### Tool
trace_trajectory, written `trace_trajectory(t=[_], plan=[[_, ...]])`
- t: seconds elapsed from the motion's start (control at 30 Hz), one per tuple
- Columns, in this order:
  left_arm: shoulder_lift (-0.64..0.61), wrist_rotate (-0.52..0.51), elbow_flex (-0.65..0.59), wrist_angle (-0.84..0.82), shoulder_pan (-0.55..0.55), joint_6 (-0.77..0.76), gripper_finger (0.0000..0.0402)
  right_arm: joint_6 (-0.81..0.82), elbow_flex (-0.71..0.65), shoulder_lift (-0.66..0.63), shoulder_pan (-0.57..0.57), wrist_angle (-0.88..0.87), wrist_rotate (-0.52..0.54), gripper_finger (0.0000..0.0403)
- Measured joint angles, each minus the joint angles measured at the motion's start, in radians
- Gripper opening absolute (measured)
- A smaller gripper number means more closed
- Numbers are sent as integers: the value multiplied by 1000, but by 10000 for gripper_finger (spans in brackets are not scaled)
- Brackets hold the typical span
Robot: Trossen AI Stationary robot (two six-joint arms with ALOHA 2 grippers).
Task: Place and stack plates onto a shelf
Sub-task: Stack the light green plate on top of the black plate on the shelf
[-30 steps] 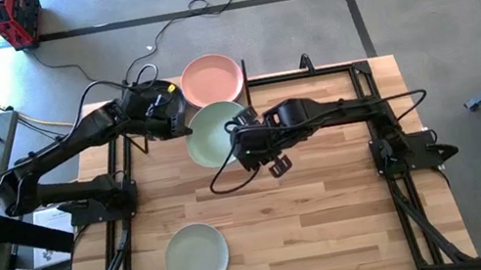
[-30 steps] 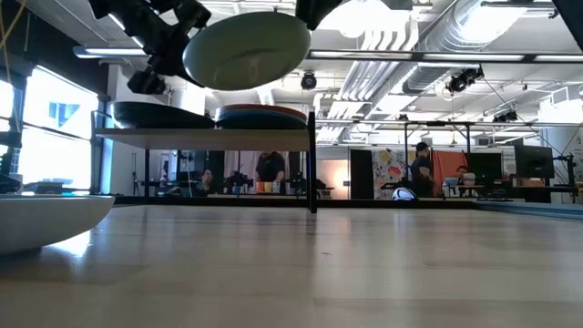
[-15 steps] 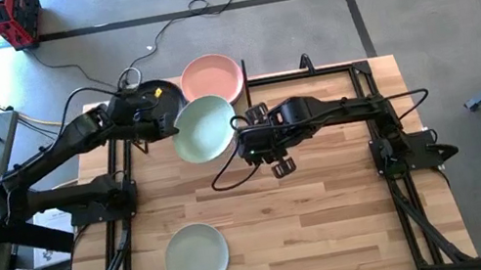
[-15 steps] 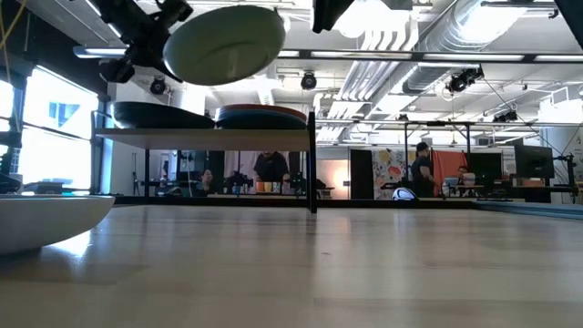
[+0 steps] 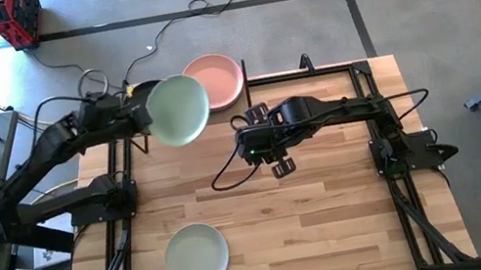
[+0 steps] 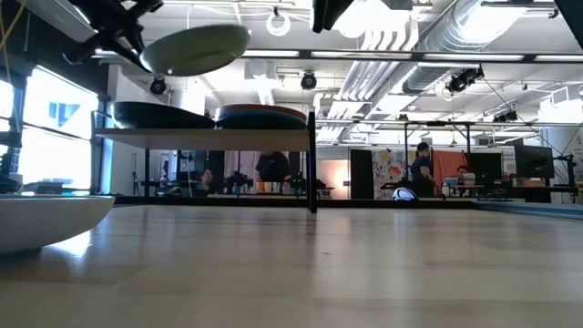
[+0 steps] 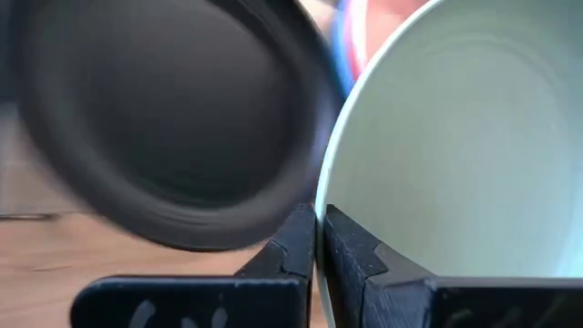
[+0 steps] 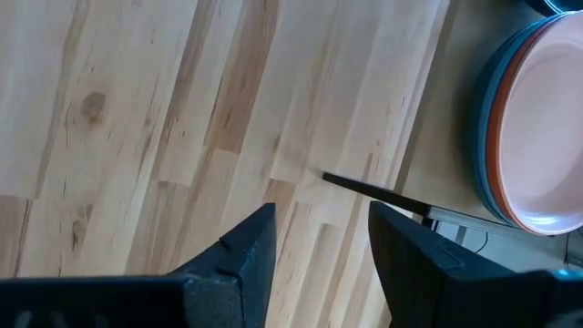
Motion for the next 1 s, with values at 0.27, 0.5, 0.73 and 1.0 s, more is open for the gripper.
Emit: trace_trajectory(t=[0.27,0.5,0.73,1.0], plan=[[-4,-116,122,-157,114,56,5,22,0,0,0,0,-7,154],[12,-136,128,-248,240,109,5,35,0,0,0,0,-23,154],[76,-128,128,-263,328,131,5,48,0,0,0,0,-45,154],[169,-120,128,-258,364,156,5,64,0,0,0,0,-47,154]])
